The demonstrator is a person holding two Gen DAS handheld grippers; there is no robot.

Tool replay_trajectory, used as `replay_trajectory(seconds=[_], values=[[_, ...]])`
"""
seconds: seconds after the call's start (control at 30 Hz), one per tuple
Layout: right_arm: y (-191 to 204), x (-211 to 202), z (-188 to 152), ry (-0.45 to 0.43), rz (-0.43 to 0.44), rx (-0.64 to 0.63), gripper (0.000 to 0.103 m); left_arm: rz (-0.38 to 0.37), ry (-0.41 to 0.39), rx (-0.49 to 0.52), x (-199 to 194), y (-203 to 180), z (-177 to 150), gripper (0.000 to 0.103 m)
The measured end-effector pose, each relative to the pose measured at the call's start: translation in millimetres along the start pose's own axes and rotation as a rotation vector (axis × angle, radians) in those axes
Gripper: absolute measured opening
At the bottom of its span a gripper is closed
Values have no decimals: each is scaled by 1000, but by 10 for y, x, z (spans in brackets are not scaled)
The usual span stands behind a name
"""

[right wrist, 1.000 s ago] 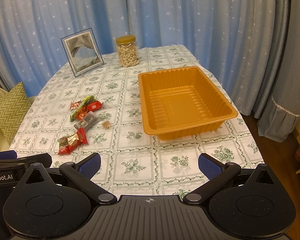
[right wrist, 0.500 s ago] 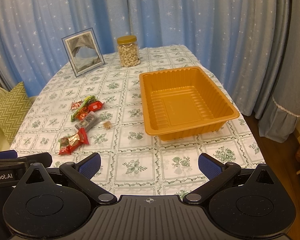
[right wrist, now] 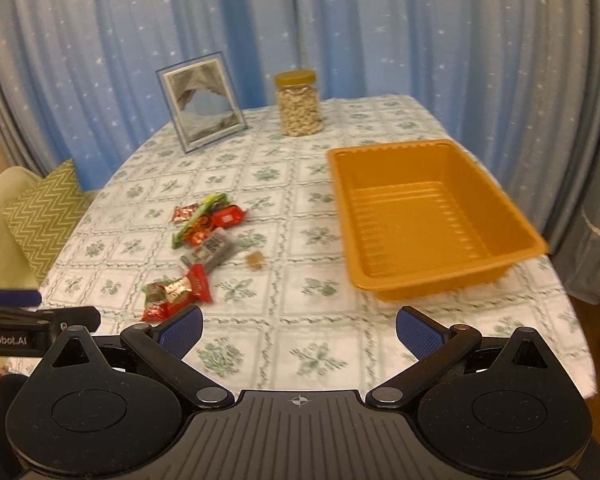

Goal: Organize snacks
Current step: 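Grasp the red twisted candy with the right tool while the left tool grasps a small red candy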

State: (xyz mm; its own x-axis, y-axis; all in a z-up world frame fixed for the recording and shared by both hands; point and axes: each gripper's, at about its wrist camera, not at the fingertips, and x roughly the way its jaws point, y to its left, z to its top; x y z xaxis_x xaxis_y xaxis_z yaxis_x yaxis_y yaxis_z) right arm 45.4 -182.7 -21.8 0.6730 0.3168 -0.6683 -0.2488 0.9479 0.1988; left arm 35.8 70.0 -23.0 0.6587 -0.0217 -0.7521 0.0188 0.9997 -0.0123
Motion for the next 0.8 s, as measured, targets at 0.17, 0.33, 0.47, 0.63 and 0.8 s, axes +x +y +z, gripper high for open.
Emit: replay_trajectory(seconds=[0.17, 0.33, 0.47, 0.63, 0.8], values=[[158, 329, 22, 6, 58, -58, 102, -25, 14, 140, 279, 242, 109, 99], [364, 726, 15, 24, 106, -115, 101, -105, 49, 259, 603, 421, 163, 93], [535, 1086, 37, 50, 145, -151, 88, -116, 90, 298, 808, 564, 175, 90], [751, 1443, 29, 78, 188, -193, 82, -119, 133, 287, 983, 681, 143, 82], [909, 1714, 36, 102, 207, -227, 74, -144, 140, 269, 1046, 749, 121, 79]])
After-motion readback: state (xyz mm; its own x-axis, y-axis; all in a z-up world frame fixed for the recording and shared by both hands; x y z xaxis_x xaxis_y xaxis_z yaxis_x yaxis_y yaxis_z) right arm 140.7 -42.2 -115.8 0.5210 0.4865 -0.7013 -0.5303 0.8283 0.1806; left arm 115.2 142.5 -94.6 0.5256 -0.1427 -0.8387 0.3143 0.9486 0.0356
